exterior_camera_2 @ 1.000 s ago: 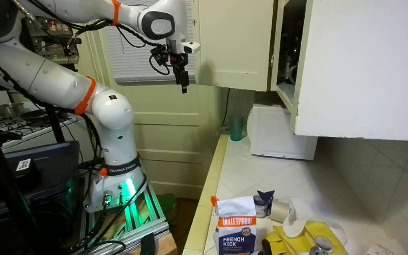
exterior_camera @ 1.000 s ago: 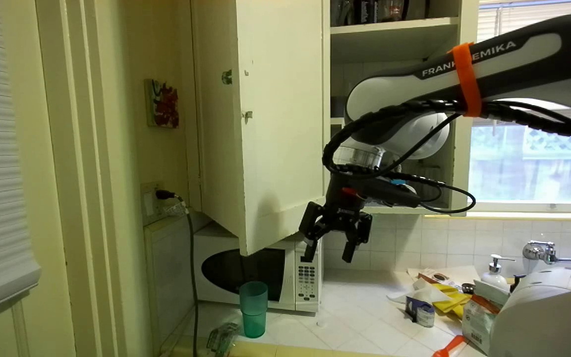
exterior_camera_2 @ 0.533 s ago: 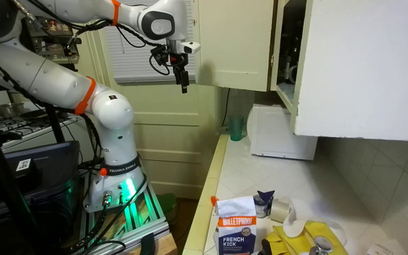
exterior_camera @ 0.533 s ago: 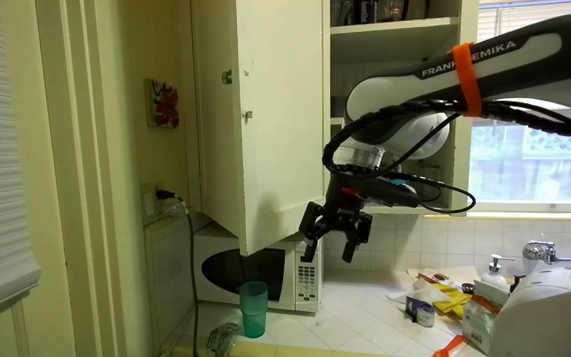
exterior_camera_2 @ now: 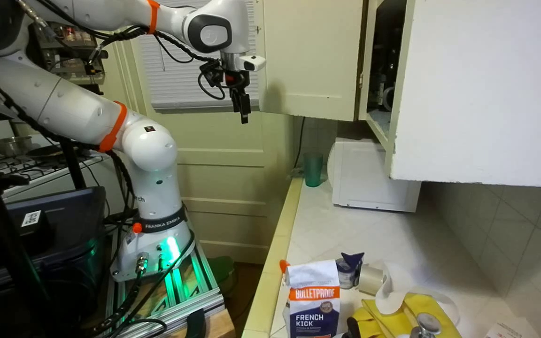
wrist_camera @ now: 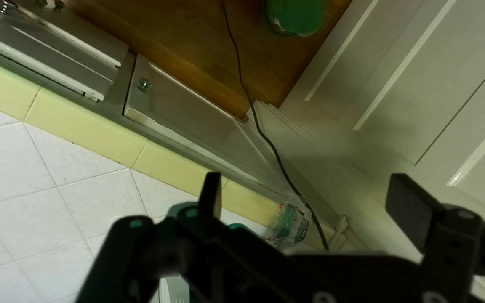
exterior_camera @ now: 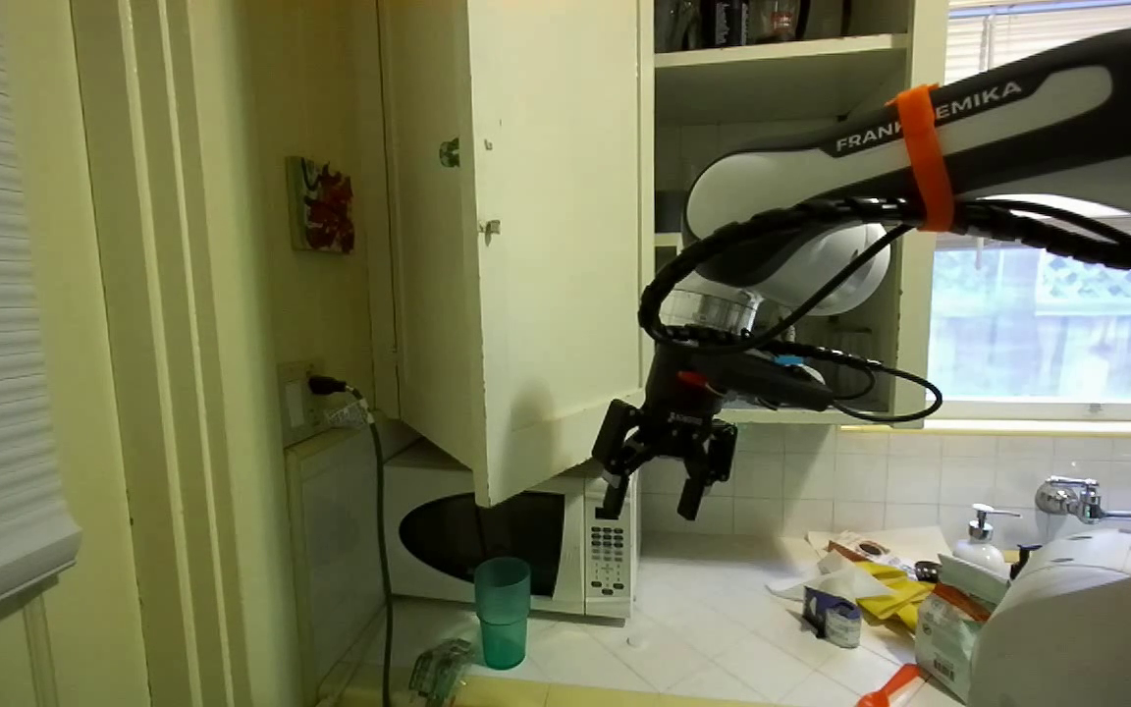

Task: Move the white packet to the middle shelf.

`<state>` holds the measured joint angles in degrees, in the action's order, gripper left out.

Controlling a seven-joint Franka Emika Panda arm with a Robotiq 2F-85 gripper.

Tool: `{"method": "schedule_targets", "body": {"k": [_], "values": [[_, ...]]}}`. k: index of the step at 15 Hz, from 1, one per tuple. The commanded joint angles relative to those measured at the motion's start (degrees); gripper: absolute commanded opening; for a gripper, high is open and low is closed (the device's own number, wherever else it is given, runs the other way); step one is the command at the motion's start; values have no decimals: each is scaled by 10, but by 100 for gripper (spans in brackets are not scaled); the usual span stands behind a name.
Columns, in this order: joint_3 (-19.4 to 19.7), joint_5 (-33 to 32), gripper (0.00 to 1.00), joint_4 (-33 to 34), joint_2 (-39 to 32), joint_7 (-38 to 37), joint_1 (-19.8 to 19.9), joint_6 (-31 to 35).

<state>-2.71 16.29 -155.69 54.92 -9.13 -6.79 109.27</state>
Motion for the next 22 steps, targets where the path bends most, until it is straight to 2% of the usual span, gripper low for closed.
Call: {"method": "schedule_targets", "body": {"k": [1,15,18,22], "values": [[-7,6,100,2,0,6,10,-4],[-7,6,100,2,0,6,10,-4],[5,-1,100,3,-30,6,36,30],[9,-18,100,1,-67,8,77,122]]}}
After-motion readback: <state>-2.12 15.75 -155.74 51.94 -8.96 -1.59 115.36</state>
